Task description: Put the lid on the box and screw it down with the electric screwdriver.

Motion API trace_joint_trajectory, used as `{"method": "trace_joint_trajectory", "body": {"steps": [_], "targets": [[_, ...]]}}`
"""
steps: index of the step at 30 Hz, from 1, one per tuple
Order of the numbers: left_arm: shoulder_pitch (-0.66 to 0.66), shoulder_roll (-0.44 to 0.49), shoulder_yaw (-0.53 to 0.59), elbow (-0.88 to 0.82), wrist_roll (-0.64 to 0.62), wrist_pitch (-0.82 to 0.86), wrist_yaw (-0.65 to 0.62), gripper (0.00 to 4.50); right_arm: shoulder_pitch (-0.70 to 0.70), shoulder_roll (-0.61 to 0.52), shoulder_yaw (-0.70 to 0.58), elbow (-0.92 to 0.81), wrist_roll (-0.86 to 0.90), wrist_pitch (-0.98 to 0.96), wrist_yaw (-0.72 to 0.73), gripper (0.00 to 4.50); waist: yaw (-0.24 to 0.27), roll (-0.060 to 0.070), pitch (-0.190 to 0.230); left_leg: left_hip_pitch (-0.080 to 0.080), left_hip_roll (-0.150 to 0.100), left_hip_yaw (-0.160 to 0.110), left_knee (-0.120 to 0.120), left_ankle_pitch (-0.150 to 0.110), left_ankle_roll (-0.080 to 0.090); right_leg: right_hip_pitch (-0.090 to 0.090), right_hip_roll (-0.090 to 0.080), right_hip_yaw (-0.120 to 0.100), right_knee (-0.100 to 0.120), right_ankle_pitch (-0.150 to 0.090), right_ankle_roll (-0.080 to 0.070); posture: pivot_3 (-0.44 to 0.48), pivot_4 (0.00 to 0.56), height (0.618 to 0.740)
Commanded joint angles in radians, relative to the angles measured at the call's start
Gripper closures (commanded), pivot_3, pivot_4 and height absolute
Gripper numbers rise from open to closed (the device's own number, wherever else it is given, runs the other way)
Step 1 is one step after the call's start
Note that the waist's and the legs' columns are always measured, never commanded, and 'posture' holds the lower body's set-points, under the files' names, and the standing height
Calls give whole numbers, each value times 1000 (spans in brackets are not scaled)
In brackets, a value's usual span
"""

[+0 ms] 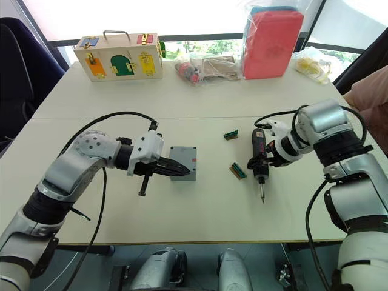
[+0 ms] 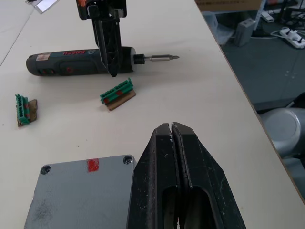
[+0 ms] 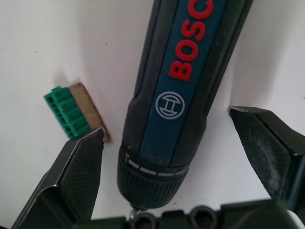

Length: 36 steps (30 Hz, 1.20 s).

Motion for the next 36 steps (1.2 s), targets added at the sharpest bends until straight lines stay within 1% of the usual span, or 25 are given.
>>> {"method": "trace_joint_trajectory", "body": {"steps": [1, 2, 3, 7, 9, 11, 12, 13, 15, 16, 17, 18, 19, 21, 22, 24, 26, 28, 29, 30, 31, 36], "targets": [[16, 1, 30, -57, -6, 12, 31, 4500, 0, 3, 77, 6, -68, -48, 52, 677, -1, 0, 0, 0, 0, 0, 0, 0, 0, 0, 0, 0, 0, 0, 0, 0, 150, 740], [22, 1, 33, -62, -8, 17, 39, 4500, 1, 7, 92, 13, -87, -63, 62, 1046, -1, -1, 0, 0, 0, 0, 0, 0, 0, 0, 0, 0, 0, 0, 0, 0, 150, 740], [28, 2, 37, -66, -8, 21, 48, 4500, 3, 13, 104, 22, -104, -79, 73, 1296, -1, -2, -1, 1, 0, 0, 0, 0, 0, 0, 0, 0, 0, 0, 0, 0, 150, 740], [47, 10, 55, -71, -11, 35, 75, 4500, 15, 10, 122, 53, -166, -126, 115, 2572, -1, -5, -3, 2, 0, 0, 0, 0, 0, 2, 1, 0, 0, 0, 0, 0, 150, 740], [53, 18, 69, -63, -11, 34, 79, 4500, 14, 10, 96, 79, -191, -142, 117, 2665, -1, -7, -4, 2, 1, -1, 0, 0, 0, 2, 2, 0, 0, 0, 0, 0, 150, 740], [58, 33, 96, -37, -9, 34, 85, 4500, -24, 29, -7, 164, -221, -198, 67, 2665, -1, -8, -5, 2, 1, -1, 1, 0, 0, 3, 1, 0, 0, 0, 0, 0, 150, 740], [62, 41, 116, -19, -14, 37, 87, 4500, -49, 37, -66, 190, -234, -259, 38, 2665, -1, -9, -5, 3, 0, -1, 1, 0, 0, 3, 1, 0, 0, 0, 0, 0, 150, 740], [65, 47, 131, -4, -20, 39, 88, 4500, -70, 45, -114, 202, -241, -300, 19, 2665, -2, -8, -5, 3, 0, -1, 1, 0, 0, 4, 1, 0, 0, 0, 0, 0, 150, 740], [65, 52, 170, 40, -36, 48, 92, 4500, -99, 57, -236, 174, -231, -378, -24, 2665, -1, -2, -1, 2, -1, 0, 1, 0, 0, 1, 0, 1, 1, 1, 0, 0, 150, 740], [61, 52, 184, 61, -40, 51, 96, 4500, -97, 67, -309, 141, -218, -422, -55, 2665, 0, 0, 0, 0, -1, 0, 1, 0, 0, -1, 0, 1, 1, 1, 0, 0, 150, 740], [56, 52, 197, 80, -45, 54, 98, 4500, -88, 83, -381, 105, -204, -459, -93, 2665, 0, 0, 0, -1, -1, 0, -1, 2, -4, -3, 1, 1, 1, 1, 0, 0, 150, 740], [44, 47, 204, 102, -48, 60, 101, 4500, -41, 111, -475, 4, -182, -559, -136, 2665, 0, 0, 0, -2, 0, 0, -2, 5, -8, -4, 2, 1, 1, 1, 0, 0, 150, 740], [33, 43, 206, 120, -49, 64, 102, 4500, 8, 143, -558, -95, -161, -645, -172, 2665, 0, 0, 0, -3, 1, 0, -3, 5, -9, -4, 3, 1, 1, 1, 0, 0, 150, 740], [14, 38, 198, 148, -49, 69, 89, 4500, 95, 303, -770, -313, -45, -816, -260, 2665, -5, 1, 1, -3, 3, 1, -4, 5, -9, -5, 4, 1, 1, 1, 0, 0, 150, 740], [3, 32, 188, 163, -43, 69, 86, 4500, 134, 376, -827, -407, -8, -855, -303, 2665, -6, 1, 1, -3, 3, 1, -5, 6, -10, -6, 4, 1, 1, 1, 1, 0, 150, 740], [-25, 13, 171, 200, -33, 68, 83, 4500, 221, 481, -825, -563, 5, -920, -334, 2665, -2, 1, 1, -4, 4, 2, -5, 6, -10, -6, 5, 1, 1, 1, 1, 0, 150, 740], [-45, -1, 163, 229, -29, 69, 78, 4500, 283, 546, -796, -652, 26, -931, -334, 2665, 4, 1, 1, -3, 4, 0, -3, 6, -11, -5, 6, 1, 2, 1, 1, 0, 150, 740], [-65, -8, 137, 252, -12, 61, 64, 4500, 375, 610, -715, -728, 12, -977, -318, 2665, 4, 0, 1, -1, 3, -1, -1, 6, -10, -1, 5, 0, 2, 1, 1, 0, 150, 740], [-70, -8, 125, 258, -2, 54, 55, 4500, 412, 627, -674, -756, -8, -998, -307, 2665, 5, 0, 0, 1, 2, -1, -1, 5, -9, 2, 5, 0, 2, 2, 1, 0, 150, 740], [-76, -12, 113, 261, 8, 48, 52, 4500, 447, 643, -642, -778, -20, -1013, -304, 2665, 4, 0, 0, 1, 1, -1, -1, 1, -2, 2, 4, 1, 2, 2, 1, 0, 150, 740], [-78, -16, 106, 261, 13, 46, 50, 4500, 469, 653, -623, -790, -27, -1023, -304, 2665, 3, 0, 0, 1, 0, -1, -1, 1, -2, 2, 4, 1, 2, 2, 1, 0, 150, 740], [-74, -36, 75, 272, 52, 26, 50, 4500, 530, 671, -558, -796, -58, -1066, -292, 2665, -2, 0, 1, 0, 0, -1, -1, 4, -7, 0, 4, 1, 2, 1, 1, 0, 150, 740]]}}
